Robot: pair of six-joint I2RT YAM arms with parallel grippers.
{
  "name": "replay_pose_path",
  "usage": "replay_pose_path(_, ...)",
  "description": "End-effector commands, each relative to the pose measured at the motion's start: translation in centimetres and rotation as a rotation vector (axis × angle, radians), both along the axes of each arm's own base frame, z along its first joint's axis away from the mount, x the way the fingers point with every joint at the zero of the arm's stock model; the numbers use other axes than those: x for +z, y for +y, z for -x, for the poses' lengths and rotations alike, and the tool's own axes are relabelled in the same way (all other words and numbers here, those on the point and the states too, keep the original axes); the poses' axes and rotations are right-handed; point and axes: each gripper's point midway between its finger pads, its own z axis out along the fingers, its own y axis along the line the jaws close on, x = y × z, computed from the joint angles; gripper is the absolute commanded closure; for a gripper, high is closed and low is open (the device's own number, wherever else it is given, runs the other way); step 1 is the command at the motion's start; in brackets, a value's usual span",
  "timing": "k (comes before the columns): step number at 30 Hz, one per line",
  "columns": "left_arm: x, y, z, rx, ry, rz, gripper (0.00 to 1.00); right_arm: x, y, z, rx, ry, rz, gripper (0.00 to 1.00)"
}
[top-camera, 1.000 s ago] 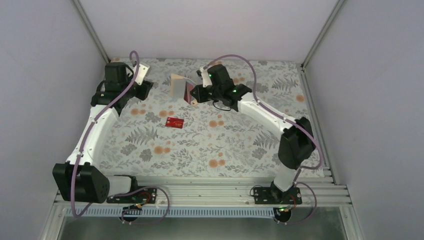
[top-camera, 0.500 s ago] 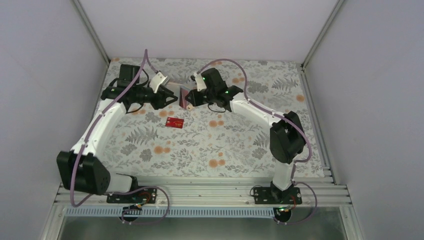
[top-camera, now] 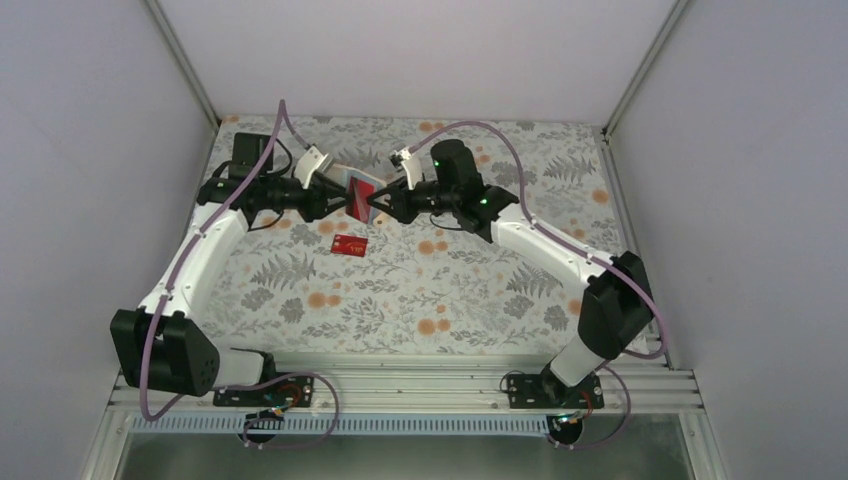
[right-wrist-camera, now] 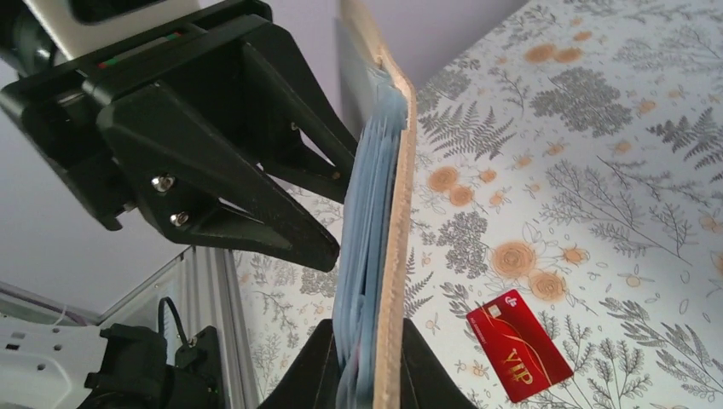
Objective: Take the credit cards out of the card holder
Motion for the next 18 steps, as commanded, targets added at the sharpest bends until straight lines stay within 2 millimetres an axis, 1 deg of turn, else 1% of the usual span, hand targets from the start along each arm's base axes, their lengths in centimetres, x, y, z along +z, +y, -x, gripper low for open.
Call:
replay_pose_path(1,1.1,-0.6,1.1,-0.054,-0.038,0.041,0.7,4.5,0.3,2.8,0.131,-0.128,-0.129,0.96)
replay_pose_path(5,1.9,-1.4,2.4,-0.115,-0.049,0.078,0.7,5.5,0.1,3.4,0.151,-0.154,-0.147,0.96)
replay_pose_path(9,3.0,-3.6,4.8,-0.237,-0.067,0.126,0.7,5.7,0.3,3.7,0.169,-0.156,-0.158,0.96)
replay_pose_path(11,3.5,-4.2,5.3,-0.262,-0.074,0.133,0.72,5.8,0.3,3.8,0.176,-0.16,-0.162,0.96)
replay_pose_path(13,4.0,-4.3,5.4,-0.275,-0.073,0.14,0.79,6.0,0.2,4.0,0.184,-0.164,-0.169,0.96)
replay_pose_path(17,4.5,-4.4,5.7,-0.299,-0.071,0.152,0.96,6.3,0.0,4.4,0.194,-0.178,-0.175,0.96)
replay_pose_path(18,4.6,-4.4,5.9,-0.304,-0.07,0.159,0.97,6.3,-0.1,4.6,0.199,-0.179,-0.176,0.96)
